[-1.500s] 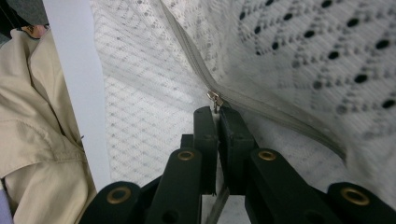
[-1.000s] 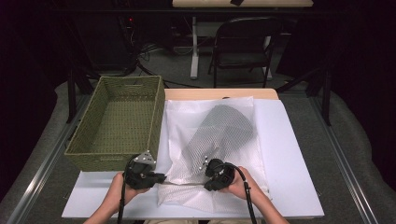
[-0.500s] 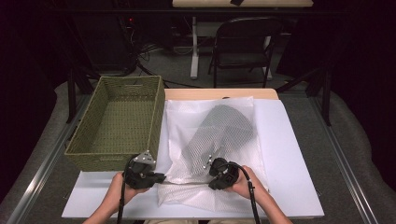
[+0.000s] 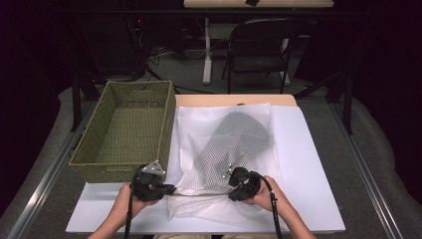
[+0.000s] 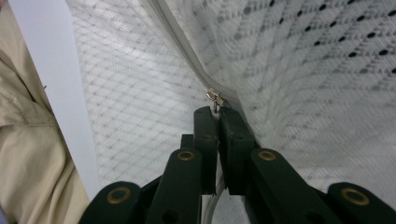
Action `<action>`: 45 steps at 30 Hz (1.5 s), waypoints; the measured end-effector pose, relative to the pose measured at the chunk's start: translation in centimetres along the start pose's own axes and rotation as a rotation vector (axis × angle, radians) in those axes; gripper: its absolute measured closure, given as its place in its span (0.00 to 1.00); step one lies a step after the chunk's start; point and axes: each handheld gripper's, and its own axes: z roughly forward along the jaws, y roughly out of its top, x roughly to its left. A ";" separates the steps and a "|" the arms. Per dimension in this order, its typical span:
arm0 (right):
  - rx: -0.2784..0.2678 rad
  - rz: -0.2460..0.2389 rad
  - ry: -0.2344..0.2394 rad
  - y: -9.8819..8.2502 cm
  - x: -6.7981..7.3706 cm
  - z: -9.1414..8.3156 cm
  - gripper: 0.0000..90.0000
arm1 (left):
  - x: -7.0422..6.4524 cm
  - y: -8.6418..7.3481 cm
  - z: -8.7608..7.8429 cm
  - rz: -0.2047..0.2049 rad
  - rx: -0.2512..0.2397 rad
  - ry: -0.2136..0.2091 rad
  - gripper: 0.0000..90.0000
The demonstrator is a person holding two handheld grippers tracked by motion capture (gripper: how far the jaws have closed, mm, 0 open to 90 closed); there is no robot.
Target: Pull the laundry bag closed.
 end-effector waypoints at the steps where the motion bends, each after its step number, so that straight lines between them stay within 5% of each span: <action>1: 0.002 0.006 0.000 -0.1 0.0 -0.1 0.96 | 0.0 0.0 0.0 0.000 0.000 0.001 0.96; 45: 0.029 0.113 -0.051 -5.0 -1.8 -2.1 0.96 | 0.3 0.0 0.3 -0.002 0.022 0.017 0.96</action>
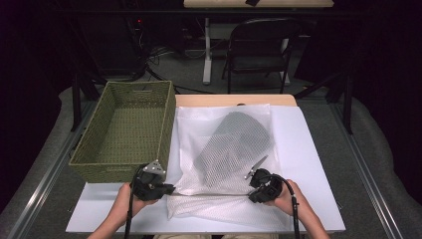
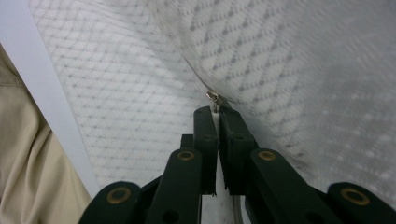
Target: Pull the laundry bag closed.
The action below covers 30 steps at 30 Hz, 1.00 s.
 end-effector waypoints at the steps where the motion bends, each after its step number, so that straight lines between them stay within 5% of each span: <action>1: 0.000 0.004 -0.002 -0.1 -0.1 -0.1 0.96 | 0.0 0.0 0.0 0.000 0.001 0.000 0.96; 30: -0.001 0.069 -0.046 -3.5 -1.3 -1.3 0.96 | 0.0 0.1 0.2 0.013 0.013 0.009 0.96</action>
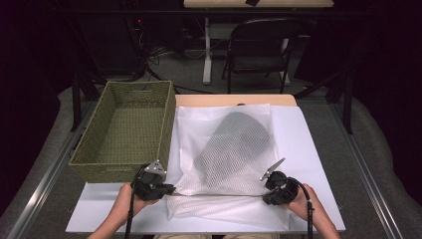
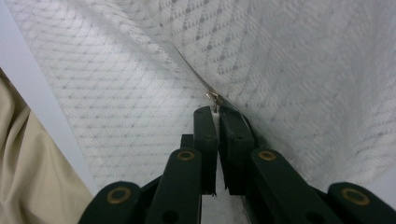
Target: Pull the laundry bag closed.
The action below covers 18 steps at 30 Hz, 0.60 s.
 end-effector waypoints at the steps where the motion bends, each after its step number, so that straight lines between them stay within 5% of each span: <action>1: 0.000 0.002 -0.002 -0.1 0.0 -0.1 0.96 | 0.0 0.0 0.0 -0.001 0.000 0.000 0.96; 18: -0.013 0.050 -0.034 -2.0 -0.6 -1.2 0.96 | 0.0 0.0 0.0 -0.002 0.012 0.001 0.96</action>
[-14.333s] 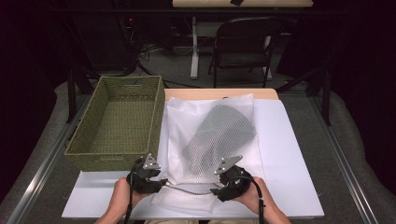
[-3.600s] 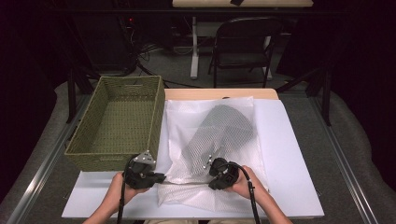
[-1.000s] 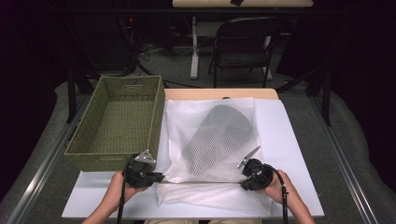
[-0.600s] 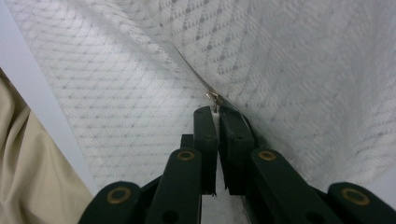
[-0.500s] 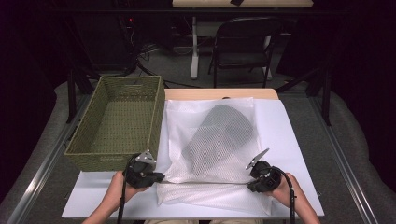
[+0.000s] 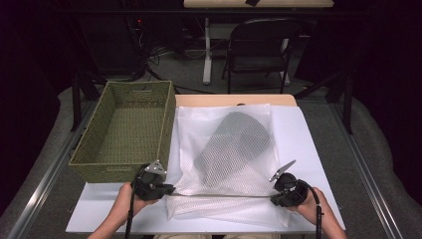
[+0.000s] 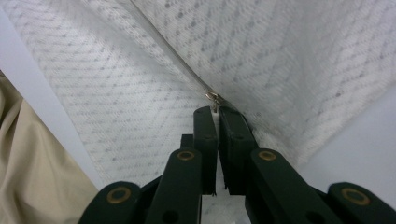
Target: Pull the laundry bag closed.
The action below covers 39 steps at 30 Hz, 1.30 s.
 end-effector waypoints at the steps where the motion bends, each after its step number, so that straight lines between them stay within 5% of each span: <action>1: -0.002 0.002 -0.003 -0.1 -0.1 -0.1 0.96 | 0.0 0.0 0.0 0.002 0.002 0.000 0.96; 15: -0.017 0.047 0.008 -1.6 -0.5 -0.7 0.96 | 0.1 0.1 0.1 0.010 0.012 0.008 0.96; 39: -0.010 0.121 -0.041 -3.5 -1.5 -1.2 0.96 | 0.2 0.1 0.0 0.008 0.017 0.020 0.96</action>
